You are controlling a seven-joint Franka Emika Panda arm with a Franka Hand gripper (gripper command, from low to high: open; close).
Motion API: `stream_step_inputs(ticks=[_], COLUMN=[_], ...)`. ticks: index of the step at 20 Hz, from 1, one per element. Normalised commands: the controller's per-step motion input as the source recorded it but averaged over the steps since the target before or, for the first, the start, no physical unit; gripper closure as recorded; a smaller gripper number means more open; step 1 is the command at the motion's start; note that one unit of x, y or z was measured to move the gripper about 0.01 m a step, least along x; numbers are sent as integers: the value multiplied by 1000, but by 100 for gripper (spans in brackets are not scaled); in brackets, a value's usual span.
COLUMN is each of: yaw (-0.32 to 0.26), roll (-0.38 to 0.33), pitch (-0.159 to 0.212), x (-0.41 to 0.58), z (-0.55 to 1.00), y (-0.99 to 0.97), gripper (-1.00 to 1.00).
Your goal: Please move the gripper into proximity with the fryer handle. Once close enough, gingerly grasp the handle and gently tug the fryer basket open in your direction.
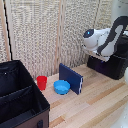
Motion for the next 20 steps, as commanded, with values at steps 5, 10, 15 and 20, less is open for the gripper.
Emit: stream_step_inputs(ticks=[5, 10, 15, 20], yaw=[66, -14, -98, -107], roll=[0, 0, 7, 76], pitch=[21, 1, 45, 142], x=[-172, 10, 0, 0], z=[-18, 0, 44, 289], y=[-403, -49, 81, 37], gripper=[100, 100, 100, 100])
